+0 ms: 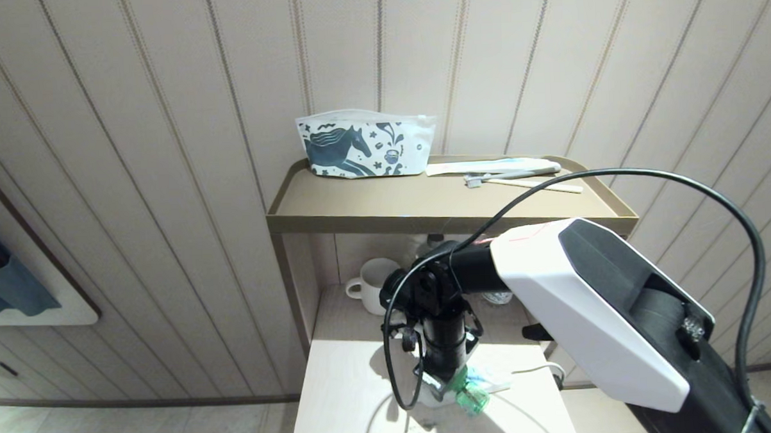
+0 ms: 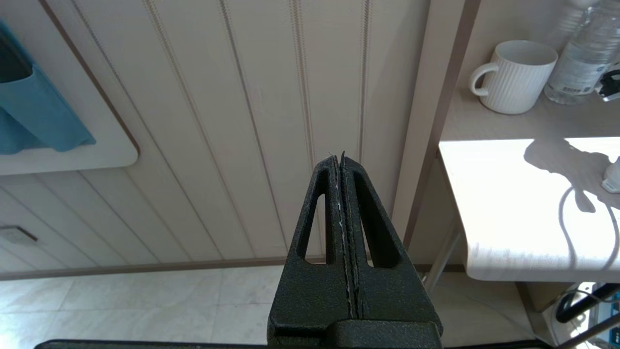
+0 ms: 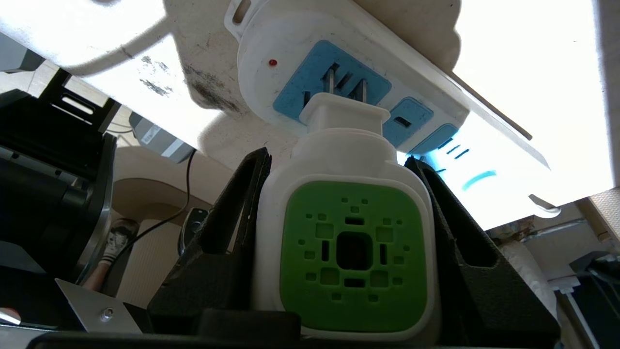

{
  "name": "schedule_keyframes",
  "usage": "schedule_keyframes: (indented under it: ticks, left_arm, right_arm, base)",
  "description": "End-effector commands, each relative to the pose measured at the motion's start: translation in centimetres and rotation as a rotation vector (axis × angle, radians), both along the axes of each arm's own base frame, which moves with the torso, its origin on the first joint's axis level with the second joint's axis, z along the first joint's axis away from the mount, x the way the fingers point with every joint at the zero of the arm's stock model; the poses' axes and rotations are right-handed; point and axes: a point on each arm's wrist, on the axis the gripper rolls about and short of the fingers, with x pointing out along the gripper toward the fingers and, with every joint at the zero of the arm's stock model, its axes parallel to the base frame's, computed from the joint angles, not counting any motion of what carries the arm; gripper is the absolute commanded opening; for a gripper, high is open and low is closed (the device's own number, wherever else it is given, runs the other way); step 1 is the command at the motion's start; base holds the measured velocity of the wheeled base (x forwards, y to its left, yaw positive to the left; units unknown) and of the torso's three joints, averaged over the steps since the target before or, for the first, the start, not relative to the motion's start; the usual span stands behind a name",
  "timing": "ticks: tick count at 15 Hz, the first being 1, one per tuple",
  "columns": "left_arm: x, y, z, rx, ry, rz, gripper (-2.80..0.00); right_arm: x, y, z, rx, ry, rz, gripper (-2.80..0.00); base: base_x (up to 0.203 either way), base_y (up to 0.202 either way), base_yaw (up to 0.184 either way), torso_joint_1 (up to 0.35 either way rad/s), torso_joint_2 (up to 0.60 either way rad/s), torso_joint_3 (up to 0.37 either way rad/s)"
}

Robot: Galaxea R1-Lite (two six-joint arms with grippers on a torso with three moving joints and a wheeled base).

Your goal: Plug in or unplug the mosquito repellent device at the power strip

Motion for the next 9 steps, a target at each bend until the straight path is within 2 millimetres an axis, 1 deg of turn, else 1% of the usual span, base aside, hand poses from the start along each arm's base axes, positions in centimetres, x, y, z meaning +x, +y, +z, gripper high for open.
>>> schedule_keyframes:
  ticks: [1,4,9]
  left_arm:
    - [0.01,0.0,0.0,0.0,0.002,0.001,-2.8]
    - [0.01,0.0,0.0,0.0,0.002,0.001,-2.8]
    - [0.01,0.0,0.0,0.0,0.002,0.0,-2.8]
  right_arm:
    - [-0.04,0.0,-0.43,-0.011,0.01,0.002,-2.8]
    - [-0.16,0.26,-0.85,-0.055,-0.013,0.008,-2.8]
    - [-0.12,0.29,-0.83,-0.053,-0.016,0.01,-2.8]
  base:
    - [0.0,0.0,0.0,0.0,0.0,0.0]
    - [0.0,0.0,0.0,0.0,0.0,0.0]
    - [0.0,0.0,0.0,0.0,0.0,0.0]
